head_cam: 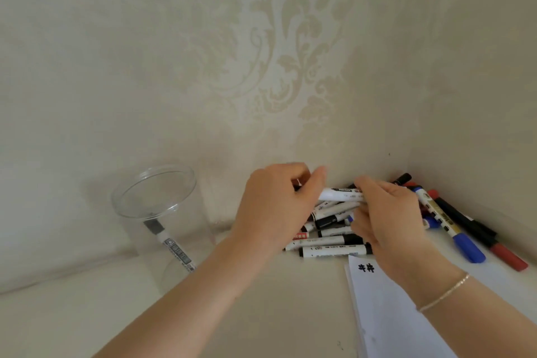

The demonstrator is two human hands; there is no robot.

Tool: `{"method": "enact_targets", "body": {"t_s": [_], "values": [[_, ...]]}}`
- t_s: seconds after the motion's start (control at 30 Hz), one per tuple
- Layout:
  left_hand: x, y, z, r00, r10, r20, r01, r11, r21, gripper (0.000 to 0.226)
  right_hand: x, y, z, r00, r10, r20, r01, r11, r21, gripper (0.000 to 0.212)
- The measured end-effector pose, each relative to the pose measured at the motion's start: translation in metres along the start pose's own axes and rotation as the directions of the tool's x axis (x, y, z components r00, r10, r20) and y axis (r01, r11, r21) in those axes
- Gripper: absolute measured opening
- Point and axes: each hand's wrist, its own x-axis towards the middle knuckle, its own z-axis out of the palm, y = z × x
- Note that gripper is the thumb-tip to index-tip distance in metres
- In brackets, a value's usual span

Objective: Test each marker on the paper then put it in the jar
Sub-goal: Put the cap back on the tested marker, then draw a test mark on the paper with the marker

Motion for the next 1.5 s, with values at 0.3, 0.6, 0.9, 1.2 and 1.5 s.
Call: {"method": "enact_targets", "body": {"t_s": [0.3, 0.6, 0.9, 1.2, 1.5], "values": [[-0.005, 0.031, -0.108, 0.828, 0.375, -0.416, -0.245, 0.910, 0.334, 0.028, 0.000, 0.008, 0.037, 0.845, -0.155, 0.511, 0.531, 0.133, -0.837, 0.015], [-0.006, 0.008, -0.185, 0.849, 0.333, -0.410, 0.027, 0.747, 0.664, 0.023, 0.000, 0.055, 0.040, 0.766, 0.200, 0.611, 0.611, -0.521, -0.595, 0.037], [0.022, -0.023, -0.162, 0.992, 0.031, -0.123, 0.086, 0.547, 0.833, 0.031, -0.013, 0.016, 0.092, 0.570, -0.253, 0.782, 0.806, -0.012, -0.592, 0.017], [0.037, -0.055, -0.150, 0.710, -0.576, 0.404, 0.107, 0.656, 0.747, 0.008, -0.016, 0.006, 0.099, 0.692, -0.286, 0.663, 0.716, 0.383, -0.583, 0.010], [0.012, -0.001, -0.145, 0.984, 0.173, -0.045, -0.070, 0.604, 0.794, 0.032, -0.021, -0.033, 0.087, 0.926, -0.149, 0.347, 0.165, 0.986, -0.016, 0.014]]}}
